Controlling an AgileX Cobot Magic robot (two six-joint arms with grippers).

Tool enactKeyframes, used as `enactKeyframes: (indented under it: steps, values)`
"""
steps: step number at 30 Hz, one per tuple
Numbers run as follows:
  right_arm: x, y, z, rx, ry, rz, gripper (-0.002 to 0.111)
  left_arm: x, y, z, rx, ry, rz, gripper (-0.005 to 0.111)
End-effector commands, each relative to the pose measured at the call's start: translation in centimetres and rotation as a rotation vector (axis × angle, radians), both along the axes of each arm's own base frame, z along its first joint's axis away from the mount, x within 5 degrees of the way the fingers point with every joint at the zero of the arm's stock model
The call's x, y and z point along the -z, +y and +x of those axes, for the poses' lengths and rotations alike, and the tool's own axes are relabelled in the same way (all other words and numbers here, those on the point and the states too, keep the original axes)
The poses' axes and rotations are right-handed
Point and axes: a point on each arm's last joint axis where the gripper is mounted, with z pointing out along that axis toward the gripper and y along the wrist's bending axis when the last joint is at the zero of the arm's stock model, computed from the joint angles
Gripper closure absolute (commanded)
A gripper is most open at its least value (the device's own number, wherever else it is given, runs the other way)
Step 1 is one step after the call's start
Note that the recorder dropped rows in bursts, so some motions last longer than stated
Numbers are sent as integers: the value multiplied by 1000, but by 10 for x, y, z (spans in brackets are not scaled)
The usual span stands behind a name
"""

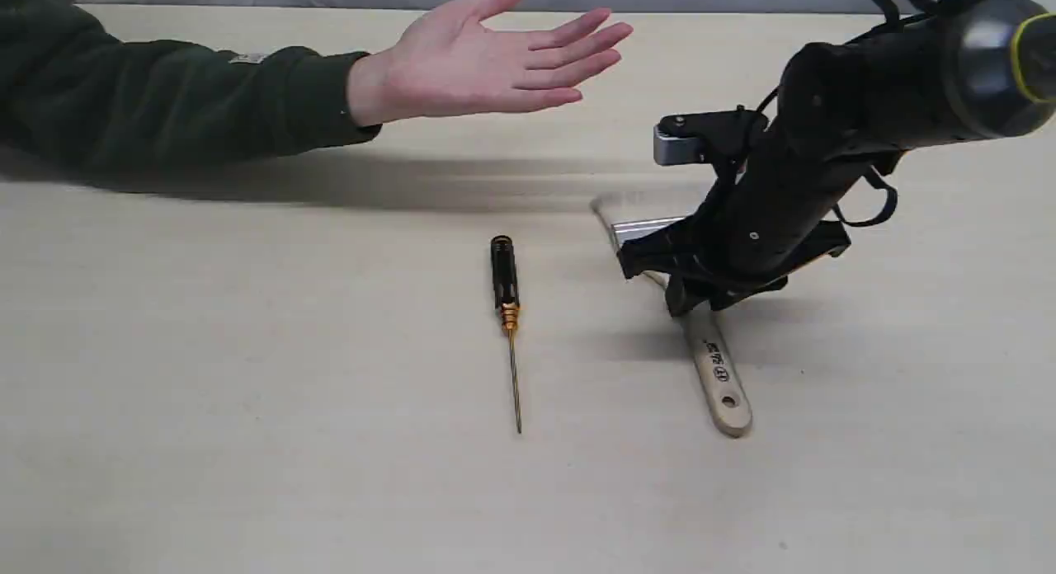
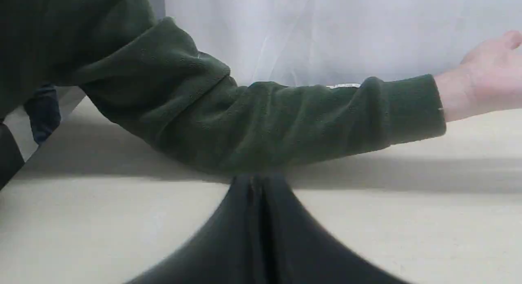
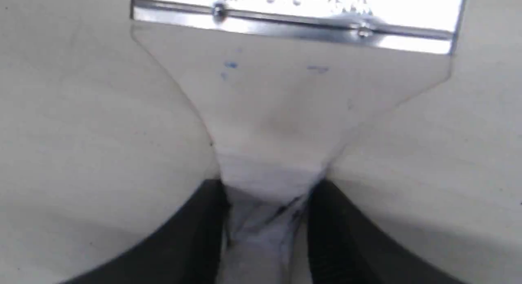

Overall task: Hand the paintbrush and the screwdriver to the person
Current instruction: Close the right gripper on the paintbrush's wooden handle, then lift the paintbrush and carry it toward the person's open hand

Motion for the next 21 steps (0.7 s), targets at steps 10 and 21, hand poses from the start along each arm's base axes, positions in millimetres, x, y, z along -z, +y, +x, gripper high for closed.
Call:
enactKeyframes:
  steps: [10,21]
  values:
    - [-68,-13,-26,5,-255,48,104,0,-1,0,7,-10,-7,107]
    - [-125,-26,-65,31,-427,111,104,0,-1,0,7,-10,-7,107]
